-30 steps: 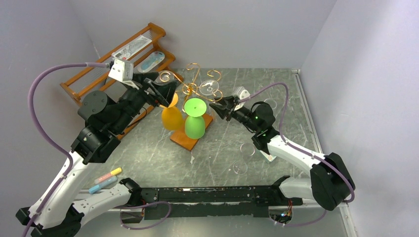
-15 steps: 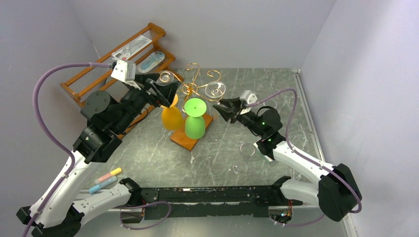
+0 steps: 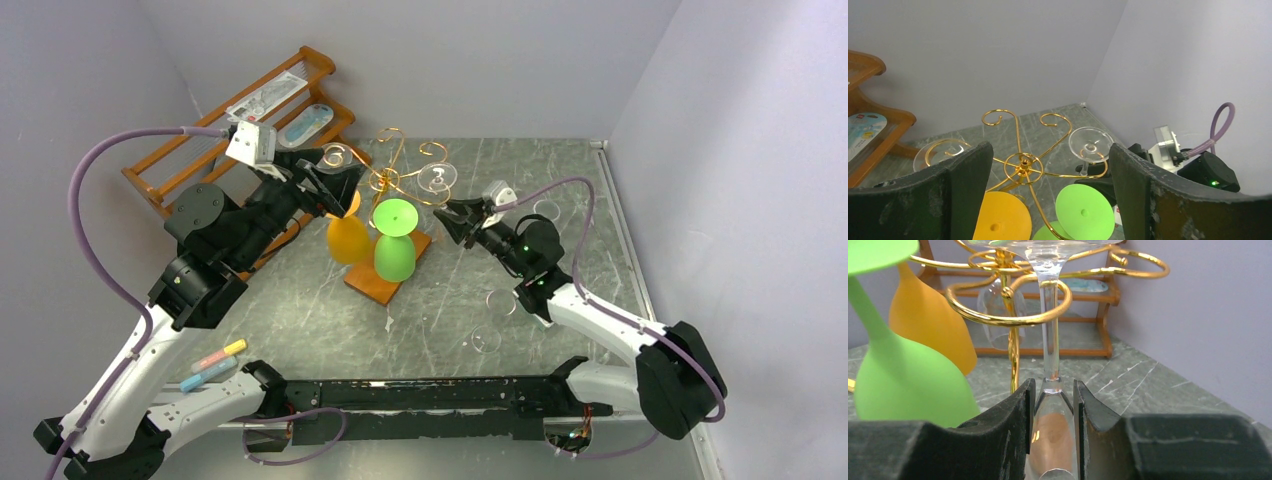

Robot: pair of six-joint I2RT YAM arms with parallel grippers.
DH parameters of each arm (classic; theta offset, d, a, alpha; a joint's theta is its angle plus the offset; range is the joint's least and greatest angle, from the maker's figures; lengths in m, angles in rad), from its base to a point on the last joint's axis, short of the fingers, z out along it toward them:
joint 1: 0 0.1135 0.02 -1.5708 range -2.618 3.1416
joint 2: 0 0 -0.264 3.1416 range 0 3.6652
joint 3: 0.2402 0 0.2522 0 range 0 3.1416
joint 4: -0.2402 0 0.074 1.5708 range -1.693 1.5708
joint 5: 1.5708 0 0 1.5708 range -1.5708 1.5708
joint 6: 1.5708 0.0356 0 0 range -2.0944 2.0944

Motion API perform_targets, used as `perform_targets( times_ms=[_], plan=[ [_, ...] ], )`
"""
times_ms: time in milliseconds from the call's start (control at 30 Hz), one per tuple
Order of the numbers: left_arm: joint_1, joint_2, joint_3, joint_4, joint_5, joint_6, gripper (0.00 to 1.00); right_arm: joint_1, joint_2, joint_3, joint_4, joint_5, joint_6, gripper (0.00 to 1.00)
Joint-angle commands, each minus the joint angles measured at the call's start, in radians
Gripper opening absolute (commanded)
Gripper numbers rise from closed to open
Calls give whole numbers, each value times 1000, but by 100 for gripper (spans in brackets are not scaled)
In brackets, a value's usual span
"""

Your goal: Place the wine glass upside down on the wine glass rack

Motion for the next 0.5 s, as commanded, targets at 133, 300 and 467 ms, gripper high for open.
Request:
perform_targets(
  times_ms=[133, 300, 467],
  plan=[
    [3, 18, 21, -30, -34, -4, 89, -3, 75, 42, 17, 15, -16, 2],
    [4, 18, 20, -24, -31, -3, 89, -3, 90, 40, 2, 22, -4, 13],
    [4, 21, 24, -32, -36, -1, 88, -3, 82, 46, -22, 34, 21, 36]
  ],
)
